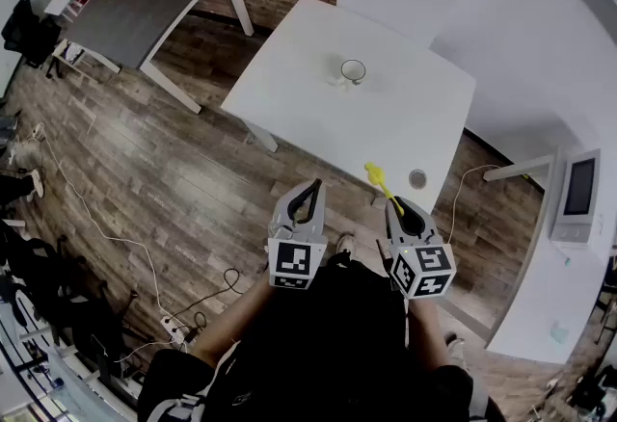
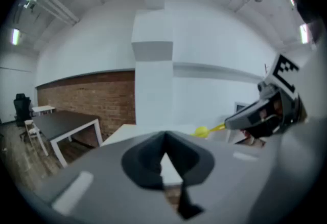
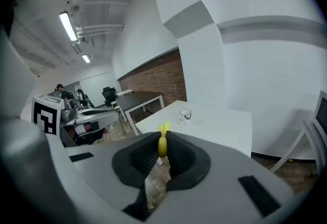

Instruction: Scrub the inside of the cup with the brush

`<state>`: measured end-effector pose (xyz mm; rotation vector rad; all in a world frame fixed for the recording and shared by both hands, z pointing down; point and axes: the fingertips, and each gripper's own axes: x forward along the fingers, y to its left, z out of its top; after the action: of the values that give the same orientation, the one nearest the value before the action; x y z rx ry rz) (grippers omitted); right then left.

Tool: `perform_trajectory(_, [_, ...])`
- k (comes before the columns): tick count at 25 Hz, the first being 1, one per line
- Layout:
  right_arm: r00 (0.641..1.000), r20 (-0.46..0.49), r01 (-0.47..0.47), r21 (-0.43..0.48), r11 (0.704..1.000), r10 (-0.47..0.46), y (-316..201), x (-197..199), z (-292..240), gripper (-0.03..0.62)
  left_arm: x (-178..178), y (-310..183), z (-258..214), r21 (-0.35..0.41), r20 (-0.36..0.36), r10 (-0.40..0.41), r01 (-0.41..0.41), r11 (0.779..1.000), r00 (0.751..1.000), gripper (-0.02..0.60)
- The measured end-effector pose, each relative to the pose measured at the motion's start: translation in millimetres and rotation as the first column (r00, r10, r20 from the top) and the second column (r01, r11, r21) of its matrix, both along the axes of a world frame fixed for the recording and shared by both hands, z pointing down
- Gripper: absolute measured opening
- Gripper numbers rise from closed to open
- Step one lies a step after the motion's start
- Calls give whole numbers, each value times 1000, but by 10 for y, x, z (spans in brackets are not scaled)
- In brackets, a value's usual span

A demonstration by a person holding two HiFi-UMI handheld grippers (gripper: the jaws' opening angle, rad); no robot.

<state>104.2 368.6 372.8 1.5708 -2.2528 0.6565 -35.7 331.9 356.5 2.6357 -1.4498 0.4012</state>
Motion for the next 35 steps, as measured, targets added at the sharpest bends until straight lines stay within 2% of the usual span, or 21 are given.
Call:
perform_trajectory(15, [1000, -10, 7, -24, 1000, -8, 56, 132, 43, 31, 153, 51, 69, -25, -4, 6, -6, 1000, 1000, 3])
perform_trajectory(24, [999, 17, 40, -19, 999, -40, 65, 396, 78, 31, 464, 82, 63, -17, -7, -5, 5, 1000, 1000, 3])
perform_trajectory(35, [991, 15, 133, -10, 991, -133, -200, 612, 174, 31, 568, 123, 174, -18, 31, -94, 94, 995, 995, 3])
